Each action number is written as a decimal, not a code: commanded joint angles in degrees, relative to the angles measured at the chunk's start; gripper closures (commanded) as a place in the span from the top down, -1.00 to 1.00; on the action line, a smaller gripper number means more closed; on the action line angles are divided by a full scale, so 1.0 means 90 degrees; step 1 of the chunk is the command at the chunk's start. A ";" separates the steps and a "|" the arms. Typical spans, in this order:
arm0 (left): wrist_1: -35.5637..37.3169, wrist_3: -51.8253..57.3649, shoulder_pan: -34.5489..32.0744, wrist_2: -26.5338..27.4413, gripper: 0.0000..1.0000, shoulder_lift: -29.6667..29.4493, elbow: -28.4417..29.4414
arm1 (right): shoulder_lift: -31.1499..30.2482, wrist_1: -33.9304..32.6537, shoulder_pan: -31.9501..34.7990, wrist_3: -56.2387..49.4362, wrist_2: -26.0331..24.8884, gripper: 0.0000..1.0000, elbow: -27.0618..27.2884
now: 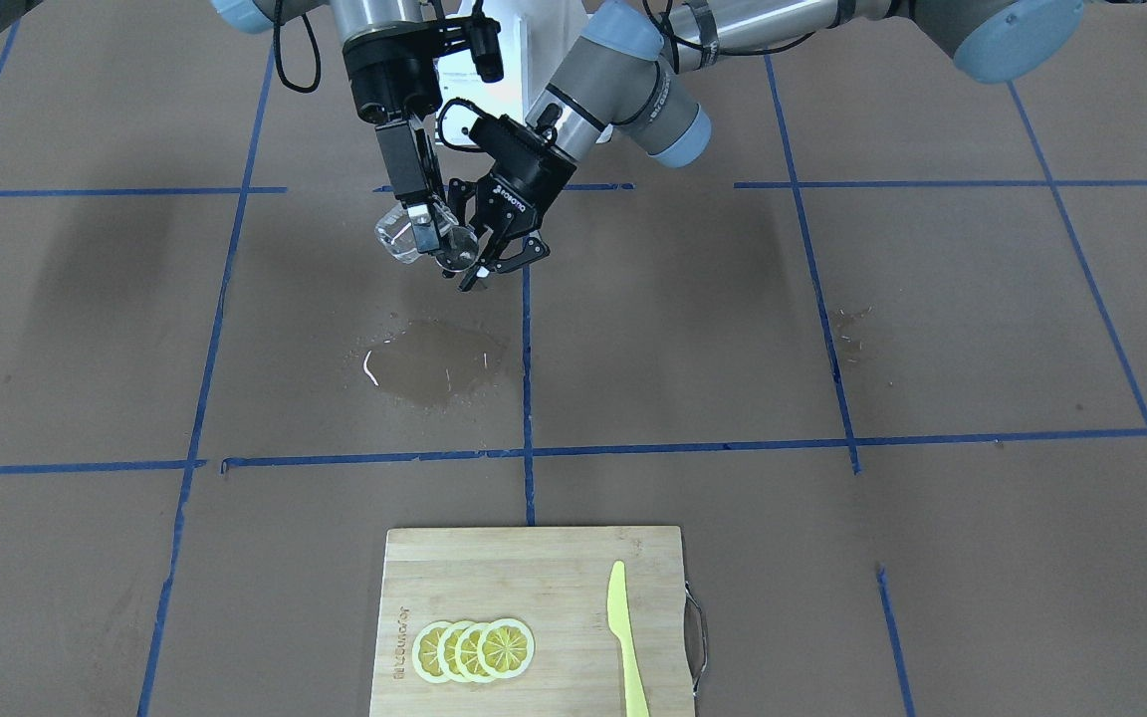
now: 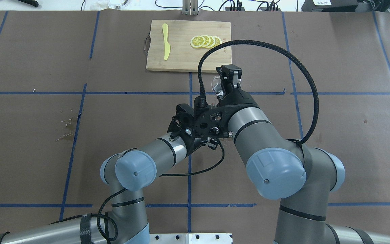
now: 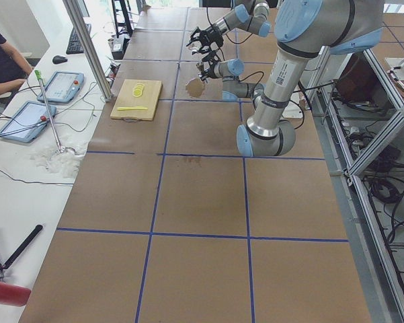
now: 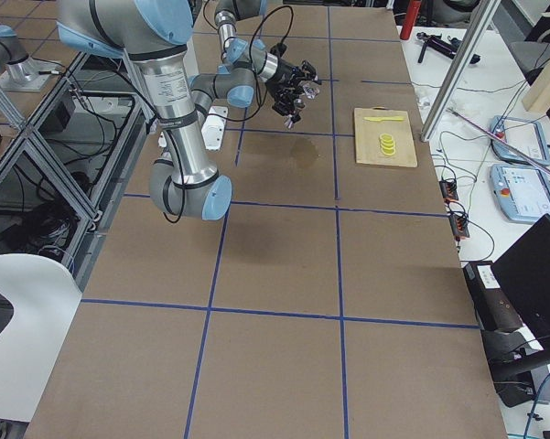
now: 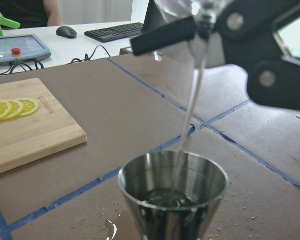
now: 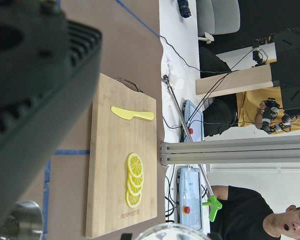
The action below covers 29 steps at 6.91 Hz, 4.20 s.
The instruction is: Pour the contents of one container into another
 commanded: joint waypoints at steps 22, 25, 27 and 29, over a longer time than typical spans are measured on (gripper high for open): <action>-0.0880 -0.0729 -0.0556 0.0216 -1.00 0.0790 -0.0455 | -0.1521 0.0086 0.0801 0.8735 0.0531 -1.00 0.0935; -0.0783 -0.0791 -0.0848 0.1384 -1.00 0.1655 -0.0571 | -0.2447 0.0096 0.0830 1.0811 0.0865 -1.00 0.1004; -0.0743 -0.1461 -0.1103 0.1787 -1.00 0.2719 -0.1009 | -0.2733 0.0086 0.0937 1.0935 0.0855 -1.00 0.0985; -0.0733 -0.2132 -0.1094 0.2947 -1.00 0.3366 -0.1061 | -0.3113 0.0096 0.0928 1.1207 0.0836 -1.00 0.0898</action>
